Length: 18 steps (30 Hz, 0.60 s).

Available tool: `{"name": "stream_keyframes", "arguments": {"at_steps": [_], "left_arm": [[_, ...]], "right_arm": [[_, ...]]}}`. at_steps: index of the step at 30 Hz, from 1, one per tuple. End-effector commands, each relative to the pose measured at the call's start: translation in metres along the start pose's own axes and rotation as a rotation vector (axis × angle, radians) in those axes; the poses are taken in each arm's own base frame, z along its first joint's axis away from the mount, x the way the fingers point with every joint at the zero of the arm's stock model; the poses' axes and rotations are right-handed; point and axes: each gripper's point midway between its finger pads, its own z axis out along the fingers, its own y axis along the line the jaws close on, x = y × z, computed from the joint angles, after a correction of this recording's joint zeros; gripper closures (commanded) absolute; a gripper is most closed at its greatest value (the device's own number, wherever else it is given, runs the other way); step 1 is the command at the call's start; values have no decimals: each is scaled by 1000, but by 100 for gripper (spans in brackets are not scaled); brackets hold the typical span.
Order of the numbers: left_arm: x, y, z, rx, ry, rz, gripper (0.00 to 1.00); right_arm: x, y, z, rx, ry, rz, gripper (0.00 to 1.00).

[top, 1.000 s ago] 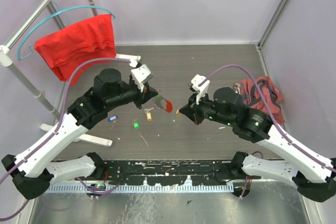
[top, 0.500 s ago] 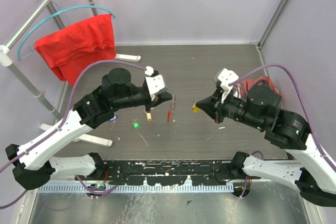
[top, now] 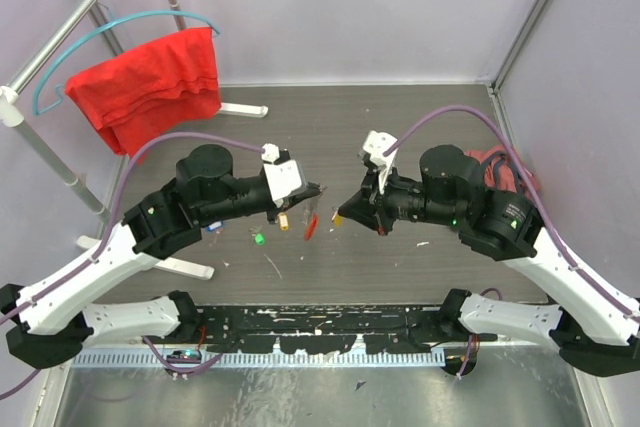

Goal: Put the keys on the keyring

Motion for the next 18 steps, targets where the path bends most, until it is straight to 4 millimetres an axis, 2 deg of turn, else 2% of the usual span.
{"name": "stream_keyframes", "arguments": {"at_steps": [1,10,14,18], "left_arm": [[-3,3,-4,-23,-21,29,100],[-2,2,-7,-28,-27,28,100],[-3,2,-8,-28,-31,28,100],[-4,2,-9,-26,-34,30,100]], "right_arm": [[-33,15,-4,-73,-136,-6,99],[-39,8,3,-42,-162,4,99],[-42,3,-1,-3,-178,9,99],[-46,6,-3,-15,-191,17,99]]}}
